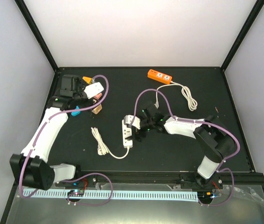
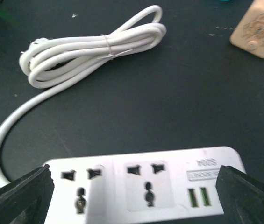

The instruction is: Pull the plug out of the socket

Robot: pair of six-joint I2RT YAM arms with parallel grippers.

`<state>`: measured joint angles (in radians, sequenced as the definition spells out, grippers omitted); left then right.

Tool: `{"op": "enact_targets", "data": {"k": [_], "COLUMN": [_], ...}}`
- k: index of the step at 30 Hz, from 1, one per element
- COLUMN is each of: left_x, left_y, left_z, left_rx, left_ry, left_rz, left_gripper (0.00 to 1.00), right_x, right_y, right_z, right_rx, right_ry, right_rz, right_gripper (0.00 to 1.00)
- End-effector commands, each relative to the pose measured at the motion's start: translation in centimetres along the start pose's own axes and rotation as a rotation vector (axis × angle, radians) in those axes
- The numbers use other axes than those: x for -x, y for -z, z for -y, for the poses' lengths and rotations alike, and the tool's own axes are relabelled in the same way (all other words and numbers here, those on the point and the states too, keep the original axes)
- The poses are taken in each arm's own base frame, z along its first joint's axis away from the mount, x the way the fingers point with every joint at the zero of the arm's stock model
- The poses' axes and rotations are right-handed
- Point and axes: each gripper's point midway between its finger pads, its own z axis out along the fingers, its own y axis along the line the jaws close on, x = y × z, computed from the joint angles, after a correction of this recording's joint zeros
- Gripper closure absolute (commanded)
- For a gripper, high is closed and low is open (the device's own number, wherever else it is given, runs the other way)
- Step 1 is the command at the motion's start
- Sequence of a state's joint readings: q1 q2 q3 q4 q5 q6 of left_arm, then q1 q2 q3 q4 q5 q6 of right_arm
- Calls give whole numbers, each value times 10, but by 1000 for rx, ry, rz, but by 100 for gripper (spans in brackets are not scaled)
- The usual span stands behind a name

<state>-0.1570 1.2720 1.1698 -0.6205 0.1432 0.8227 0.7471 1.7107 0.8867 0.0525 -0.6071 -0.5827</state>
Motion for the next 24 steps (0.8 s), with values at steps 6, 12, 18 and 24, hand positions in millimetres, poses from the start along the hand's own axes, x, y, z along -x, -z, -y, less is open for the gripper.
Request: {"op": "enact_targets", "data": {"k": [6, 12, 18, 24], "left_x": [15, 14, 12, 10], "left_y": [34, 45, 49, 47], "left_z": [15, 16, 16, 22], "left_rx": [-25, -4, -5, -13], "left_ry": [206, 222, 242, 237], "left_rz": [151, 176, 191, 213], "left_gripper": [1, 1, 1, 1], "right_x": [10, 12, 6, -14], "right_y": [-17, -36, -54, -60], "right_z": [-40, -48, -53, -43], "right_rx": [76, 111, 140, 104], "right_ry": [15, 93, 137, 128], "right_rz": [-210, -320, -397, -519], "right_gripper": [5, 6, 8, 9]}}
